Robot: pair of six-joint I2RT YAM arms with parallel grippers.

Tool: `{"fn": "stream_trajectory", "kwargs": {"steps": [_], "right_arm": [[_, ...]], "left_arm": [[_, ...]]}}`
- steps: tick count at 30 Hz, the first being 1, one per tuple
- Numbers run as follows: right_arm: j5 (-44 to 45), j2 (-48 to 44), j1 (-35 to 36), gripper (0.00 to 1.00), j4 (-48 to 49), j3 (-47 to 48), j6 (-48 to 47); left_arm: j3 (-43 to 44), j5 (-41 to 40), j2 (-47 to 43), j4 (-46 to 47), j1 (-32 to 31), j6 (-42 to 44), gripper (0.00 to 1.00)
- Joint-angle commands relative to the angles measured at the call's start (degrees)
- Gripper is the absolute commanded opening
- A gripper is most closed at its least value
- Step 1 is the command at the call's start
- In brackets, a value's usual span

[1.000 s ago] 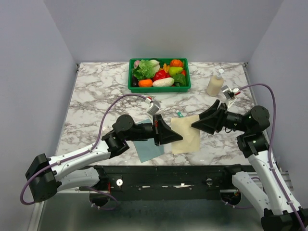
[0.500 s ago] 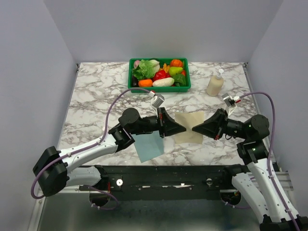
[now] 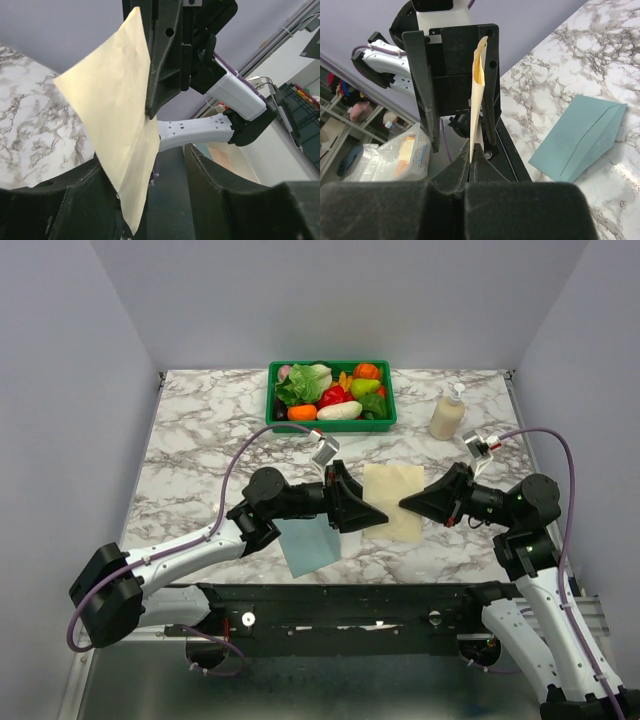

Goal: Place the letter into the envelope and seal it

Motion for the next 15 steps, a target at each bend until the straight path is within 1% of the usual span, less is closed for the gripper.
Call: {"fn": "stream_trajectory", "kwargs": {"steps": [1, 2, 4, 5, 8, 9, 11, 12, 14, 15], "right_arm": [[1.80, -0.58, 0.20, 0.01, -1.01, 1.39, 0.73], [1.98, -0.66, 0.12, 0.01, -0.92, 1.39, 0.73], [2.24, -0.84, 0.12, 0.01, -0.66, 1.30, 1.35], [2.24, -0.84, 0.12, 0.01, -0.57, 1.30, 1.44], [1.98, -0.58, 0.12, 0.00, -0.39, 1.83, 2.05], [1.89, -0.58, 0.12, 0.01, -0.31, 2.00, 2.23], [1.89, -0.75, 0.12, 0.00, -0.22, 2.44, 2.49], [1.89, -0.67, 0.12, 0.01, -0.30, 2.53, 2.40], [2.07, -0.58, 0.12, 0.00, -0.22, 2.80, 2.49], [2.24, -0.58, 0.12, 0.00, -0.22, 3.14, 2.32]], "left_arm": [[-0.58, 3.22, -0.19, 5.43, -0.22, -2.18, 0.62], [-0.32, 3.75, 0.17, 6.21, -0.48, -2.61, 0.62], [0.12, 4.19, 1.48, 6.40, -1.19, -2.62, 0.66], [0.64, 4.54, 1.93, 6.05, -1.97, -2.27, 0.66], [1.00, 4.45, 3.33, 5.69, -2.95, -1.92, 0.67], [1.09, 4.37, 3.51, 5.70, -3.21, -1.92, 0.65], [0.83, 4.37, 3.86, 5.87, -3.30, -1.92, 0.56], [0.74, 4.37, 3.78, 5.96, -3.30, -2.00, 0.45], [0.39, 4.80, 3.60, 6.22, -3.30, -2.09, 0.33], [-0.14, 4.89, 3.43, 6.22, -3.30, -2.09, 0.22]]}}
